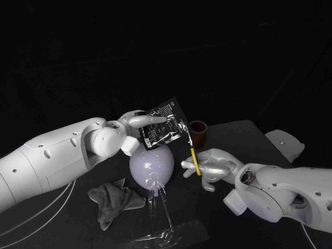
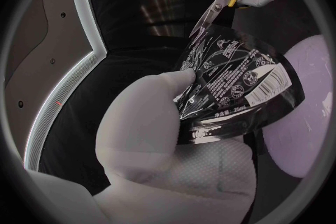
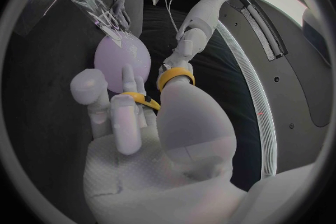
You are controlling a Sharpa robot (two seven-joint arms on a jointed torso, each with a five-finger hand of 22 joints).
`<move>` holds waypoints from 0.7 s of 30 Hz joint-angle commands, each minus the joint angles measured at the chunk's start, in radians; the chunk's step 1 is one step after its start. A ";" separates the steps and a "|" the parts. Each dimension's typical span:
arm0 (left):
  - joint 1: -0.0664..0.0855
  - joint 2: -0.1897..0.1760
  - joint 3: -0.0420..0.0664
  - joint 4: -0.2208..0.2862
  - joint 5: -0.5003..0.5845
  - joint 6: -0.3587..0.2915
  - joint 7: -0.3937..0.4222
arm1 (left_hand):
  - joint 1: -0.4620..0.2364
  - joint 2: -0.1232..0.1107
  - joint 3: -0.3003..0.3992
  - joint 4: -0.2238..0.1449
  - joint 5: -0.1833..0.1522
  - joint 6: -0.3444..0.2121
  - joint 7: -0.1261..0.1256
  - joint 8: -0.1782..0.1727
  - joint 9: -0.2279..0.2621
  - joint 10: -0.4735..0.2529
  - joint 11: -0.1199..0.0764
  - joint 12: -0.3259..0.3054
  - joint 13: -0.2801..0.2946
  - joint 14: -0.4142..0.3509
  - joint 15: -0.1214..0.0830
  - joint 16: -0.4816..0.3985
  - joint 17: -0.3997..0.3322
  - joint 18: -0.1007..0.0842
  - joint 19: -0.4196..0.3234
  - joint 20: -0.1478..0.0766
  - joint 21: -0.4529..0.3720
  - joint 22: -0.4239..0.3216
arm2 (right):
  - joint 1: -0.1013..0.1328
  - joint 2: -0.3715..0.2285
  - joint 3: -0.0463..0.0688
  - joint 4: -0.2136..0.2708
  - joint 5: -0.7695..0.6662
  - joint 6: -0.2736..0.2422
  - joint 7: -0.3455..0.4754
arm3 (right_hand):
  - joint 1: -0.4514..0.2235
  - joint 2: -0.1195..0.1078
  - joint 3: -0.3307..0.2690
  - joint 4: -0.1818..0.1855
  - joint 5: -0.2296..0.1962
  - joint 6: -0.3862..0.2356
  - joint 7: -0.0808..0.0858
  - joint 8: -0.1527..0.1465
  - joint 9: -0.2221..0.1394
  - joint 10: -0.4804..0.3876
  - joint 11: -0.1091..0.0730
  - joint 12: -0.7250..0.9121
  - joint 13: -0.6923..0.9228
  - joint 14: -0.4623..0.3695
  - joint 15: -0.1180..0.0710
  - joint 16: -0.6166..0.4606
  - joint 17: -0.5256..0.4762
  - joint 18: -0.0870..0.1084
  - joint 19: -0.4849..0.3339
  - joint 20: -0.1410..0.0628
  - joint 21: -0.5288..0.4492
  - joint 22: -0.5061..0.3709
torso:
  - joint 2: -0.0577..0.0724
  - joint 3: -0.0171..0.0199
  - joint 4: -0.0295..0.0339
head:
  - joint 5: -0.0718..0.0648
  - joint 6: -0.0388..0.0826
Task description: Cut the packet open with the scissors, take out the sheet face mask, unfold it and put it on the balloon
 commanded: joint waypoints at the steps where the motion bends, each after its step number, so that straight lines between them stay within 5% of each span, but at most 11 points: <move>1: 0.001 0.001 0.001 -0.001 -0.028 0.033 0.013 | -0.001 0.024 -0.010 0.003 0.003 -0.011 0.000 0.007 0.129 0.005 -0.003 0.004 0.002 0.040 -0.012 0.024 0.012 0.022 0.023 -0.011 0.018 0.008 | 0.002 -0.001 0.002 0.003 -0.008 0.040 0.017 | 0.000 0.002 -0.005 0.000 0.000 -0.003 0.011 -0.004 -0.001 -0.009 0.001 -0.004 -0.003 0.051 0.010 0.001 0.024 0.008 0.000 0.007 -0.003 0.000 | 0.000 -0.0003 0.0003 | 0.000 0.001; 21: 0.001 -0.003 0.001 0.001 -0.179 0.093 0.049 | -0.002 0.042 -0.056 -0.007 0.002 -0.022 -0.015 0.012 0.163 0.066 -0.026 0.028 0.012 0.119 -0.043 0.090 0.073 0.020 0.064 -0.049 0.076 0.037 | 0.018 -0.012 0.001 0.007 -0.015 0.082 -0.006 | -0.001 0.002 -0.006 0.001 0.000 0.002 0.011 -0.004 -0.003 -0.010 0.001 -0.003 -0.008 0.051 0.010 0.001 0.024 0.009 -0.001 0.009 -0.004 -0.001 | 0.000 -0.0002 0.0007 | 0.005 -0.005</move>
